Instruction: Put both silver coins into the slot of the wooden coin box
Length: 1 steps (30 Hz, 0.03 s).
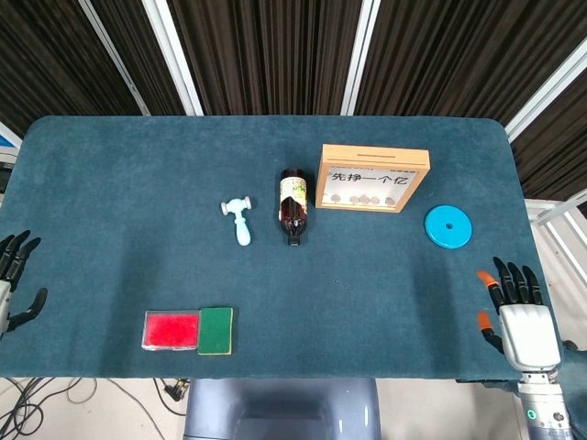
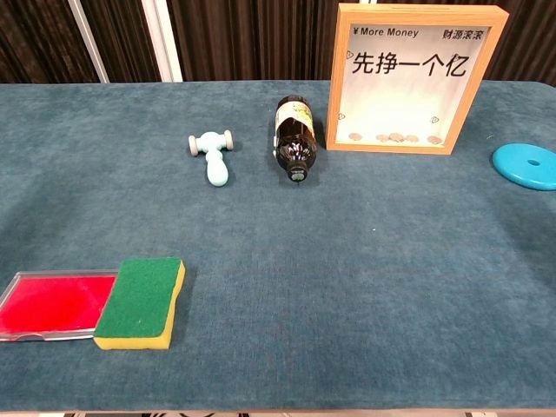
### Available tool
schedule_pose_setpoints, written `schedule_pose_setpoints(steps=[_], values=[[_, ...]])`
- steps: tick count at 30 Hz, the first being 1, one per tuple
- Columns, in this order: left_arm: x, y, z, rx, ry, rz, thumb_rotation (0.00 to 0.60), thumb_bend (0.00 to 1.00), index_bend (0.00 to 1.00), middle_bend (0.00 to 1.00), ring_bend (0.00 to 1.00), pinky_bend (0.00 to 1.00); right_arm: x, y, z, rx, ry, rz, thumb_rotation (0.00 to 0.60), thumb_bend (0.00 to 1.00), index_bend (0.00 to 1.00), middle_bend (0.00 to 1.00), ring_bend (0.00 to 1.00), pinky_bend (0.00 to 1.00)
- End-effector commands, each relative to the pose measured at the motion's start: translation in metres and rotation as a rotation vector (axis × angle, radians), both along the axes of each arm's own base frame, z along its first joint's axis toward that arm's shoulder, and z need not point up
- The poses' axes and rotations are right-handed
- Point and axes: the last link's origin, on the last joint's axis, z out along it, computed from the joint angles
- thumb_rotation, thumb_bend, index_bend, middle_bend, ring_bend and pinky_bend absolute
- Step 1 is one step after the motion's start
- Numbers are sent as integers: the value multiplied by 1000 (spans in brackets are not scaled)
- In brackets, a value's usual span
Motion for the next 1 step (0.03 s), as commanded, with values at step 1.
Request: schedule_pose_setpoints(steps=[1], values=[[0, -2, -3, -10, 6, -11, 600, 399, 76, 0, 0, 0, 0, 1, 1, 5, 0, -7, 600, 491, 191, 47, 0, 0]])
